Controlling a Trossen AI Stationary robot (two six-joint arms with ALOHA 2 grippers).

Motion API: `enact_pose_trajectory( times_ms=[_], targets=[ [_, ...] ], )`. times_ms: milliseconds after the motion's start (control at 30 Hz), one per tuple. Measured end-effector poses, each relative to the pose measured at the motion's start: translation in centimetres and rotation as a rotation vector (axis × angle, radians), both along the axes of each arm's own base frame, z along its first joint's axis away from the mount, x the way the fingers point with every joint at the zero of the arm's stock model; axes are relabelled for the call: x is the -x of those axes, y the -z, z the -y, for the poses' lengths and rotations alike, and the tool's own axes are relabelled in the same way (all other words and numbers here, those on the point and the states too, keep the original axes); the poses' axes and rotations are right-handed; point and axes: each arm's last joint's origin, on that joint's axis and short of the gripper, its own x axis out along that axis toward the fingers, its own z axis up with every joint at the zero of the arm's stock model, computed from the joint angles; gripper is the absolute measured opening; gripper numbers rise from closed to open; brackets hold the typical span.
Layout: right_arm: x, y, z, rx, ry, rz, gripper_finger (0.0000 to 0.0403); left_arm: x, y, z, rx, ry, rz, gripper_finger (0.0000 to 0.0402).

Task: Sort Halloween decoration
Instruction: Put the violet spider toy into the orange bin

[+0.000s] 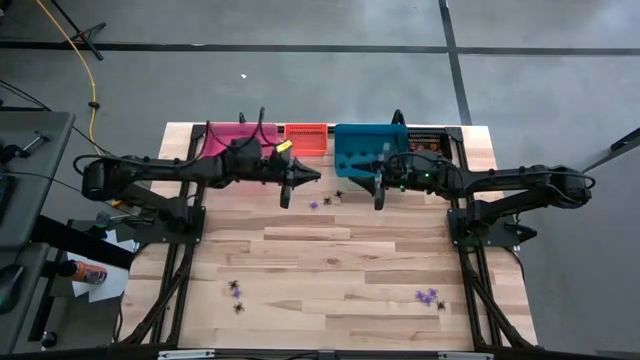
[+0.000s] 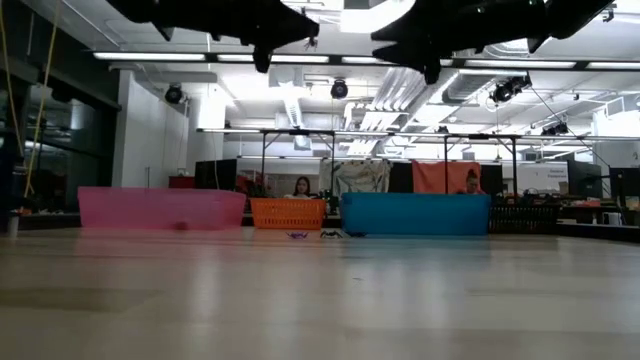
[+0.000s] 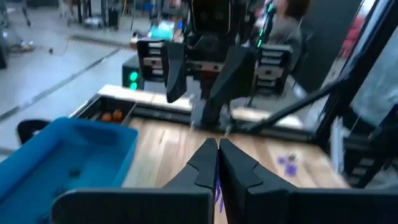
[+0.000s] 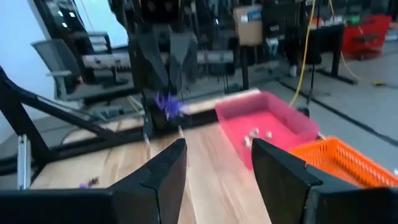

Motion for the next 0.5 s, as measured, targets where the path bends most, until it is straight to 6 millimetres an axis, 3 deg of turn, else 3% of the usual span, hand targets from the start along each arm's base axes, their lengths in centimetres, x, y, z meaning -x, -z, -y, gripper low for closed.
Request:
enact_pose_trajectory(
  times_ms=[233, 500],
  targets=[
    [0.0, -0.3, 0.0, 0.002, -0.006, 0.036, 0.0177, 1.1, 2.3, 0.3, 0.071, -0.029, 0.173, 0.0000],
    [0.0, -0.3, 0.0, 0.002, -0.006, 0.035, 0.0177, 1.2, 2.4, 0.3, 0.045, -0.044, 0.184, 0.0000]
  ],
)
